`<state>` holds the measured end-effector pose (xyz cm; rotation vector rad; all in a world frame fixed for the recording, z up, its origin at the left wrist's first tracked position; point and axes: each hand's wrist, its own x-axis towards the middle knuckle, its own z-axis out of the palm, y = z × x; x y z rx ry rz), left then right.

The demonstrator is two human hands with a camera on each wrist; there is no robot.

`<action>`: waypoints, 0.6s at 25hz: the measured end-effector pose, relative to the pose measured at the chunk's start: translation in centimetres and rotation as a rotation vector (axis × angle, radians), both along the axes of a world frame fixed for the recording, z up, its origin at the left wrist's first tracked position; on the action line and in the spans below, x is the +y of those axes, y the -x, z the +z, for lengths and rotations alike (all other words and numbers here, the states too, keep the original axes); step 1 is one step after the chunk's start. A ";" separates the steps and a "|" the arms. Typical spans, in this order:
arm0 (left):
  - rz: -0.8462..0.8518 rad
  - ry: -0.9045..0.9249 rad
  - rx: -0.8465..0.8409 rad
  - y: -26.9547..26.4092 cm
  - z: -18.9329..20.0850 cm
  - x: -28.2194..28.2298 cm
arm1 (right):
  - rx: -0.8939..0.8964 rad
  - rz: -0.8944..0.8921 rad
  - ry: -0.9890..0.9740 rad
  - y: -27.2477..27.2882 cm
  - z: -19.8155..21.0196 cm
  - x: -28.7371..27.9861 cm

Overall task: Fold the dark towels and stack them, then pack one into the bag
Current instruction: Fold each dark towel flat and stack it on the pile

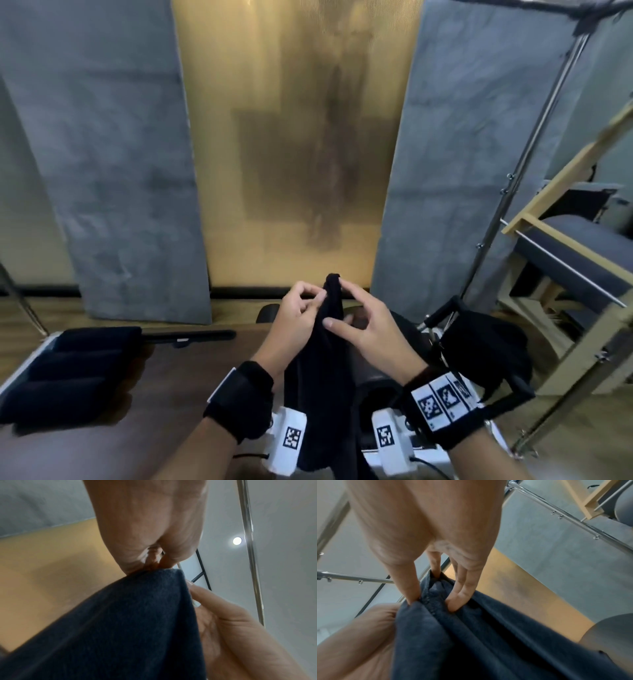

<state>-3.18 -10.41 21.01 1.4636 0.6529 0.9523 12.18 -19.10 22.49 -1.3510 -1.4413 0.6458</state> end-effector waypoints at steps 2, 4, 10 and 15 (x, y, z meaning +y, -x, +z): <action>-0.009 -0.028 0.003 2.1 1.0 -0.9 | -0.013 -0.008 -0.025 2.1 0.7 -0.6; -0.081 0.000 -0.025 4.6 2.0 -1.8 | -0.017 -0.045 -0.083 4.4 1.3 -1.0; -0.119 -0.279 0.230 14.7 1.7 -3.3 | -0.053 -0.257 -0.125 11.8 1.2 -2.2; 0.027 -0.365 0.169 21.9 2.0 -3.3 | 0.002 -0.247 -0.047 17.9 0.0 -3.9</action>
